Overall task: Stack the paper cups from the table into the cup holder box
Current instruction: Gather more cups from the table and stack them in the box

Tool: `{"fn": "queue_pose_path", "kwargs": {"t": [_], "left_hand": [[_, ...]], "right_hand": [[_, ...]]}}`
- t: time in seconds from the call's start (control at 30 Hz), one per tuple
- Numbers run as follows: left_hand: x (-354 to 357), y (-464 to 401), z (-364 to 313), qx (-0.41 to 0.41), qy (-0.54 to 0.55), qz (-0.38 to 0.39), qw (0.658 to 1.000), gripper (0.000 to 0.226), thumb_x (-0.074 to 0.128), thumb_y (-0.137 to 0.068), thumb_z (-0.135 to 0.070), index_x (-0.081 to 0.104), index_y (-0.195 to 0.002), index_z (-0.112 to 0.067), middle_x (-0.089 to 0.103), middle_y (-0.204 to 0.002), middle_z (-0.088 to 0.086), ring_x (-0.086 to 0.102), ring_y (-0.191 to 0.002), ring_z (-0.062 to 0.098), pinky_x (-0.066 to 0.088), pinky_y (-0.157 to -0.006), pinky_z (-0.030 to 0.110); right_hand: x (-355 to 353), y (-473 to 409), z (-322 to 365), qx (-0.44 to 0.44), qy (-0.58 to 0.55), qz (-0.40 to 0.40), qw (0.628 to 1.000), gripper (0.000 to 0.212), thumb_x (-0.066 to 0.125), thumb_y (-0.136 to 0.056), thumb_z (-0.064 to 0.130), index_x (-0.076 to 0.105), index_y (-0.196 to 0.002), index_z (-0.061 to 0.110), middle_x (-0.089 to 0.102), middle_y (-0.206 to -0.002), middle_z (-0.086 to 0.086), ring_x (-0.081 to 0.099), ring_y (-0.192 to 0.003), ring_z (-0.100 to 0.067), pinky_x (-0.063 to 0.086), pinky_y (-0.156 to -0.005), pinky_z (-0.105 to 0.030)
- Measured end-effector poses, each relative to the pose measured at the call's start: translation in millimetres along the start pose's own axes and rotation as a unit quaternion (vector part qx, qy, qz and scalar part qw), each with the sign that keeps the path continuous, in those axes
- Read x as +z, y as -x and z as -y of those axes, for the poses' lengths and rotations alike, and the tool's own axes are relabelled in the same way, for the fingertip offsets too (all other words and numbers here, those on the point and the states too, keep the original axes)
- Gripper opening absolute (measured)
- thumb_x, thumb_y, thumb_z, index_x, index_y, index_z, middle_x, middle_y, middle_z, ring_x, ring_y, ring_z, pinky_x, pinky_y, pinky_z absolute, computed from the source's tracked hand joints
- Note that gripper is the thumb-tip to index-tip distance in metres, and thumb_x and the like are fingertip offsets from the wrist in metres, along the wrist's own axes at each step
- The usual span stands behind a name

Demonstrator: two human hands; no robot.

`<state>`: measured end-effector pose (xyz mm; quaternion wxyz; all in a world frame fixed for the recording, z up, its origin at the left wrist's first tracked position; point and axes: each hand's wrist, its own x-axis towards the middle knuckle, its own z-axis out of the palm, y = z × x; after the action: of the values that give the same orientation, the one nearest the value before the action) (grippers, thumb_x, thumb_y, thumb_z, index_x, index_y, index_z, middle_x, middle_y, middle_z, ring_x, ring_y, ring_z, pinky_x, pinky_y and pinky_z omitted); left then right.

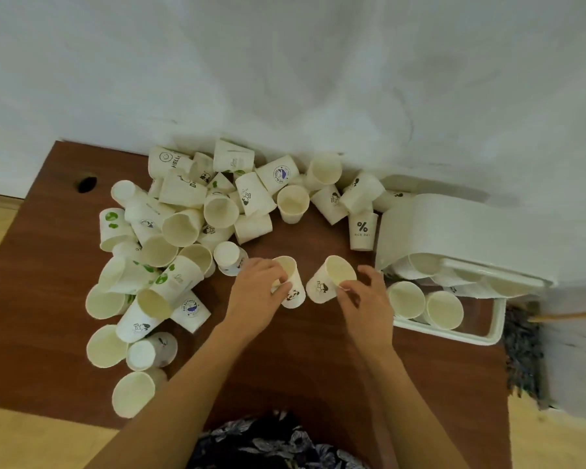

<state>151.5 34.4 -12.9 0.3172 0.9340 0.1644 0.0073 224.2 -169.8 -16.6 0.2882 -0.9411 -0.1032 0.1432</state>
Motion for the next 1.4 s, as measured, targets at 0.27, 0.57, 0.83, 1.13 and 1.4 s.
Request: {"fn": "queue_pose_path", "kwargs": {"t": [0.27, 0.57, 0.83, 1.13, 1.4], "left_hand": [[22, 27, -101, 0.042, 0.040, 0.011, 0.998, 0.011, 0.065, -0.090, -0.026, 0.068, -0.099, -0.020, 0.064, -0.103, -0.009, 0.050, -0.097, 0.006, 0.030, -0.076, 0.013], [78, 25, -192, 0.143, 0.045, 0.005, 0.989, 0.013, 0.064, -0.091, -0.018, 0.070, -0.102, -0.014, 0.064, -0.102, -0.003, 0.053, -0.098, 0.013, 0.046, -0.082, 0.023], [123, 17, -207, 0.093, -0.031, 0.021, 0.995, 0.018, 0.058, -0.094, -0.019, 0.070, -0.107, -0.015, 0.064, -0.104, -0.002, 0.050, -0.101, 0.015, 0.050, -0.082, 0.031], [138, 14, -214, 0.051, -0.075, 0.056, 0.994, 0.027, 0.056, -0.094, -0.025, 0.063, -0.119, -0.019, 0.059, -0.120, -0.004, 0.048, -0.113, 0.016, 0.047, -0.086, 0.029], [113, 20, -185, -0.005, -0.054, 0.018, 0.998, 0.022, 0.057, -0.093, -0.027, 0.064, -0.113, -0.024, 0.061, -0.108, -0.008, 0.056, -0.098, 0.011, 0.050, -0.080, 0.028]], "right_hand": [[-71, 63, -55, 0.010, -0.056, -0.157, 0.986, 0.012, 0.071, -0.088, 0.016, 0.071, -0.100, 0.019, 0.067, -0.098, 0.013, 0.062, -0.081, -0.004, 0.048, -0.072, -0.019], [-130, 79, -123, 0.040, -0.055, -0.201, 0.977, 0.015, 0.066, -0.091, 0.014, 0.070, -0.106, 0.017, 0.067, -0.103, 0.009, 0.059, -0.085, -0.004, 0.038, -0.071, -0.007], [-147, 65, -162, 0.010, -0.051, -0.148, 0.988, 0.016, 0.063, -0.093, 0.015, 0.070, -0.108, 0.017, 0.067, -0.108, 0.009, 0.059, -0.094, -0.003, 0.041, -0.078, -0.010], [-147, 44, -173, -0.012, -0.026, -0.052, 0.998, 0.023, 0.058, -0.096, 0.017, 0.067, -0.117, 0.020, 0.062, -0.122, 0.009, 0.059, -0.099, -0.004, 0.039, -0.079, -0.010], [-131, 40, -147, -0.032, -0.062, -0.030, 0.997, 0.022, 0.060, -0.094, 0.014, 0.068, -0.114, 0.019, 0.066, -0.115, 0.007, 0.059, -0.094, -0.005, 0.048, -0.078, -0.018]]}}
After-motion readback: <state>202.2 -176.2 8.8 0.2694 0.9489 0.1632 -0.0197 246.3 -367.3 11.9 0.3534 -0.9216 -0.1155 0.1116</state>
